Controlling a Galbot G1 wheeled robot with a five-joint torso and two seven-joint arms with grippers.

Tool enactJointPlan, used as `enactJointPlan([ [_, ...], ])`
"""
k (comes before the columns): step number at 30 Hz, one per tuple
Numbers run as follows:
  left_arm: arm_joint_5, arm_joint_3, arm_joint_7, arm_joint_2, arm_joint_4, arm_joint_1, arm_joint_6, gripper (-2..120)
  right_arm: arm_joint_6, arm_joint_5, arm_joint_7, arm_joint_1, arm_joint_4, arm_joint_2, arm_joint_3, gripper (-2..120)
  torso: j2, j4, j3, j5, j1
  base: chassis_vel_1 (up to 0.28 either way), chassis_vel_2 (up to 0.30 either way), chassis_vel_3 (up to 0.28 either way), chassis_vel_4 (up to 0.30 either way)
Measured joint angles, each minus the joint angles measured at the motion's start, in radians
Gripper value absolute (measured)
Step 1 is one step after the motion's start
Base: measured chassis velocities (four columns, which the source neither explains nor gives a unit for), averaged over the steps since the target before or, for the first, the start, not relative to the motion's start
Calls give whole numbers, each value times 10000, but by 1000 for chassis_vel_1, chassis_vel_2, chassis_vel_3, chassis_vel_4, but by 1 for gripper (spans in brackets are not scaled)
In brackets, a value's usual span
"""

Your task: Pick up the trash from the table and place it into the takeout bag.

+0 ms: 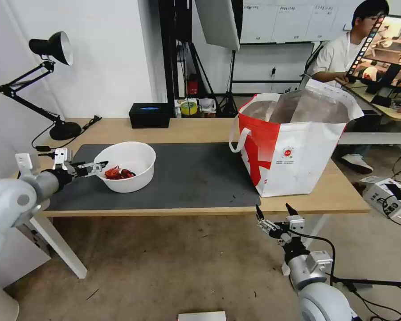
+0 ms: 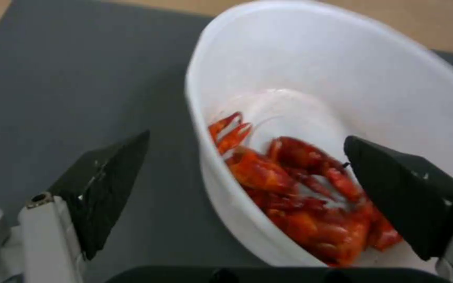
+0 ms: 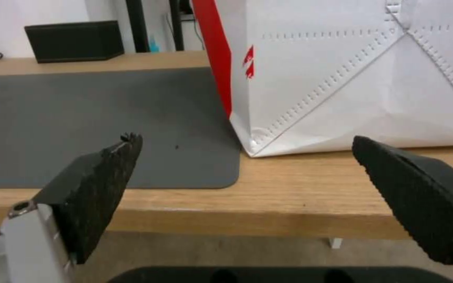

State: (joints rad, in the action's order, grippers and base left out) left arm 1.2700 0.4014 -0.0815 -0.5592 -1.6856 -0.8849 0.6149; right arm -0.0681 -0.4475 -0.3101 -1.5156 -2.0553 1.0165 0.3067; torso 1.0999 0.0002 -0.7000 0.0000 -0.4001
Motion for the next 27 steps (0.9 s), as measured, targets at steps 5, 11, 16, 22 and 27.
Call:
enactJointPlan([
  [5,425,-709,-714,-152,534,892,478,100,-2,0,1,1,0,0,0,100,-1,-3,0,-1,0,0,0,0,0],
  [11,1510,-2184,-2347,-528,1710,2662,1249,100,-2,-1,0,0,0,0,0,100,0,-2,0,0,0,0,0,0,0],
  [16,1935,-2631,-2654,-617,1971,3216,1274,100,-3,-1,0,0,0,0,0,100,0,-4,1,1,0,0,0,0,0],
  [22,2155,-3073,-3093,-607,2062,3511,1266,95,-2,-1,0,1,1,0,0,100,0,-2,1,0,1,0,0,0,0],
  [27,2262,-3192,-3267,-578,2078,3575,1253,80,-2,-1,0,0,0,0,0,100,0,-2,0,0,1,0,0,0,0],
])
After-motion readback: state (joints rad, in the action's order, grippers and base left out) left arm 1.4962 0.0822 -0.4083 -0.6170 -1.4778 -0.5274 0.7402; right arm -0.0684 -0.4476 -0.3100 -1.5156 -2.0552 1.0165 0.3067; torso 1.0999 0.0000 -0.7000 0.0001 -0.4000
